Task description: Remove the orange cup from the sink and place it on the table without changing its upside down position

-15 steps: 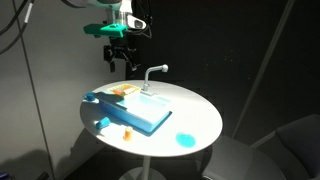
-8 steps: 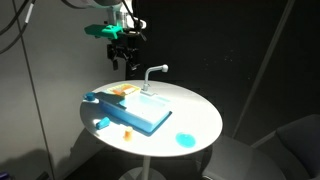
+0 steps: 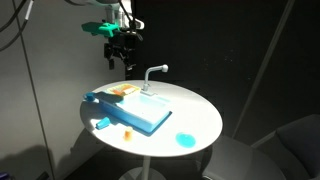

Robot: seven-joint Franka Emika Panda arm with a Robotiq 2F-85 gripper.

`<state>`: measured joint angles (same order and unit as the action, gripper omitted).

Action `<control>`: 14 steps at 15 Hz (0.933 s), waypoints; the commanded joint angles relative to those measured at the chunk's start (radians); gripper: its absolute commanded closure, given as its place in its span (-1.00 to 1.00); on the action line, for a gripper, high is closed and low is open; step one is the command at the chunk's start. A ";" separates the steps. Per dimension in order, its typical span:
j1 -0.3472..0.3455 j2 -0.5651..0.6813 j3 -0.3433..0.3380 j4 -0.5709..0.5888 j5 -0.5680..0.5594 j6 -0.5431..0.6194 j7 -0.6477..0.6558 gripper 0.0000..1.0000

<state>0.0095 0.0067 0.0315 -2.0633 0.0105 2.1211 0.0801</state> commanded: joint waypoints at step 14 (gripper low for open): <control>0.004 0.006 -0.005 0.074 -0.008 -0.225 -0.039 -1.00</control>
<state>0.0095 0.0121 0.0311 -1.9908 0.0027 1.8982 0.0416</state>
